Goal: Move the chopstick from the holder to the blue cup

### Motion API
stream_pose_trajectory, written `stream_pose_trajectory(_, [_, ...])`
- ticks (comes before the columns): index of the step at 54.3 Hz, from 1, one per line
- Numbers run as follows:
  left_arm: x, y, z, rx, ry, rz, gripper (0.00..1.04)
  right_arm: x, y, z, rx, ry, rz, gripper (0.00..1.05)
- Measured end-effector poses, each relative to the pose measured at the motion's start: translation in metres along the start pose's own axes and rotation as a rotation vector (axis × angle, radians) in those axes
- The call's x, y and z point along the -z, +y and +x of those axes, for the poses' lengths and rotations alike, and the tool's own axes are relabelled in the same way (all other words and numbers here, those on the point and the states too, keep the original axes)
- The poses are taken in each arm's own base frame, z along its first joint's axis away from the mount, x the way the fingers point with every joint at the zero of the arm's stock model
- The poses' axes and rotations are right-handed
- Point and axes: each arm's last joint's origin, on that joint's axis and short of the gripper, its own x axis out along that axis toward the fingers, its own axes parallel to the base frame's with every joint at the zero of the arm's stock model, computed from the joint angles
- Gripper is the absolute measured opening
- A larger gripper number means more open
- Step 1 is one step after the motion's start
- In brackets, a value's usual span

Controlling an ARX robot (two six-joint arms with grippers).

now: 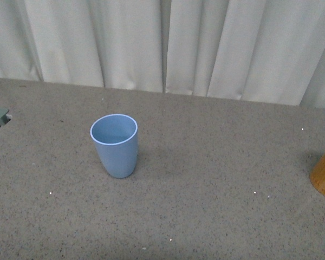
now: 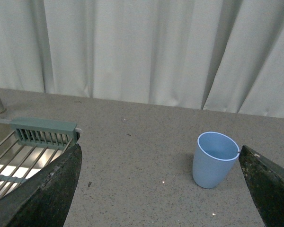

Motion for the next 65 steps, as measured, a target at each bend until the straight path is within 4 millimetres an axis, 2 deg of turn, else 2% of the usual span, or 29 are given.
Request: stream_pose_trajectory(65, [0.0000,0.0000,0.0000,0.000,0.000,0.000,0.98,0.0000,0.0000,0.0000,0.000,0.000,0.000,0.95])
